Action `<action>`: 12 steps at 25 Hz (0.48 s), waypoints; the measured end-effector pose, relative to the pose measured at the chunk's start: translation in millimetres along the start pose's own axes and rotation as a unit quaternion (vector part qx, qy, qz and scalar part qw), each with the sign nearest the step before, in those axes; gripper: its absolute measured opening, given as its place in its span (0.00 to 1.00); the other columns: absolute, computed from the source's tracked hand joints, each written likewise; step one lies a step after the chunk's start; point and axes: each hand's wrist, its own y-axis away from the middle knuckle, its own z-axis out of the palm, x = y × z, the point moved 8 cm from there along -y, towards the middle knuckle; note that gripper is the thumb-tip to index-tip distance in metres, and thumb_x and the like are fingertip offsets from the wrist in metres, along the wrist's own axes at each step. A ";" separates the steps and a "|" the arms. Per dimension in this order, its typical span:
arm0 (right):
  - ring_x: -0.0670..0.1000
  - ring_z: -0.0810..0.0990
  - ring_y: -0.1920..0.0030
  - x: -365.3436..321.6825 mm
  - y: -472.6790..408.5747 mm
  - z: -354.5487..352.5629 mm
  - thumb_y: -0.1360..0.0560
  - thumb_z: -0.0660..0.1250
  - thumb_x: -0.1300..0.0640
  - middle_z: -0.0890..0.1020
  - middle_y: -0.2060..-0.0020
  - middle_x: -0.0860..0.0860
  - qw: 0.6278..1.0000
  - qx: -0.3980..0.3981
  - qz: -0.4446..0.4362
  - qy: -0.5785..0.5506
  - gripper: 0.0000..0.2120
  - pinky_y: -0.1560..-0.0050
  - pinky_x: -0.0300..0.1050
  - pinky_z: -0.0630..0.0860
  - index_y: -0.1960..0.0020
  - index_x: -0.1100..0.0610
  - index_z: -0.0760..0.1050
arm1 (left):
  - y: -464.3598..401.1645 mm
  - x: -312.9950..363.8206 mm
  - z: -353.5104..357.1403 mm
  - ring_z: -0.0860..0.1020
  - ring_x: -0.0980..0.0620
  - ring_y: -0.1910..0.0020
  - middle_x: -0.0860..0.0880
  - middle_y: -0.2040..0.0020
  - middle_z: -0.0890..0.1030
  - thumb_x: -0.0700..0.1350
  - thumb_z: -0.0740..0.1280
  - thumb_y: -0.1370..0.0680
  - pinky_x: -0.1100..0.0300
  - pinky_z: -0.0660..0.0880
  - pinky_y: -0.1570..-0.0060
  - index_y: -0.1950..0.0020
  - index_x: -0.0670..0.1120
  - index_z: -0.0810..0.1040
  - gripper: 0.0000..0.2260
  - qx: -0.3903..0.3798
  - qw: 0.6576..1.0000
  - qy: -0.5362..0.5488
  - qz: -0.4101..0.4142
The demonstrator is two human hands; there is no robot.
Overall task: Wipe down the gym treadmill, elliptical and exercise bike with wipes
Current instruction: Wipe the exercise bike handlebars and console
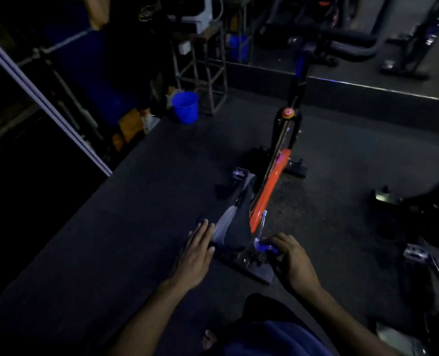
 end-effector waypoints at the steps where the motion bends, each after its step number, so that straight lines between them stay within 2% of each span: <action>1: 0.42 0.73 0.52 -2.3 1.0 6.3 0.26 0.72 0.60 0.74 0.50 0.37 1.000 -0.003 0.003 0.002 0.15 0.53 0.31 0.68 0.41 0.48 0.80 | -16.6 0.6 -4.9 0.39 0.61 0.19 0.57 0.18 0.39 0.60 0.38 0.19 0.63 0.36 0.23 0.19 0.54 0.41 0.29 -0.009 1.000 0.002 0.015; 2: 0.43 0.74 0.50 -4.5 -0.2 12.6 0.25 0.70 0.59 0.74 0.48 0.39 1.000 0.002 0.001 0.001 0.15 0.51 0.30 0.68 0.39 0.49 0.79 | -36.6 1.2 -6.4 0.39 0.60 0.19 0.57 0.18 0.39 0.60 0.38 0.20 0.63 0.36 0.22 0.19 0.54 0.41 0.29 -0.019 0.999 0.004 0.031; 4: 0.46 0.76 0.47 -10.0 -9.1 27.9 0.22 0.67 0.56 0.75 0.45 0.45 1.000 0.009 -0.016 0.008 0.14 0.50 0.35 0.73 0.36 0.51 0.78 | -73.9 6.9 -5.8 0.40 0.60 0.19 0.57 0.18 0.40 0.59 0.41 0.17 0.60 0.39 0.21 0.19 0.54 0.41 0.27 -0.039 0.997 0.011 0.060; 6: 0.48 0.76 0.50 -15.8 -25.9 50.9 0.19 0.64 0.54 0.74 0.48 0.48 0.999 -0.022 -0.031 0.020 0.13 0.53 0.39 0.75 0.35 0.52 0.77 | -101.0 7.5 -0.8 0.41 0.61 0.20 0.58 0.19 0.40 0.54 0.44 0.14 0.56 0.42 0.20 0.18 0.53 0.42 0.24 -0.064 0.995 -0.009 0.072; 10: 0.48 0.71 0.59 -27.7 -50.3 86.7 0.20 0.62 0.54 0.70 0.55 0.48 0.992 -0.035 -0.110 0.051 0.07 0.58 0.42 0.68 0.46 0.52 0.78 | -125.3 -2.9 7.7 0.47 0.62 0.20 0.59 0.18 0.43 0.58 0.42 0.16 0.68 0.41 0.23 0.19 0.56 0.44 0.25 -0.080 0.991 -0.015 0.111; 12: 0.49 0.71 0.60 -18.4 -61.1 89.5 0.21 0.63 0.55 0.71 0.55 0.48 0.994 -0.029 -0.097 0.039 0.07 0.58 0.44 0.69 0.46 0.53 0.77 | -125.8 -3.5 6.2 0.51 0.62 0.20 0.57 0.18 0.47 0.58 0.42 0.16 0.68 0.45 0.23 0.19 0.54 0.48 0.25 -0.057 0.991 -0.006 0.123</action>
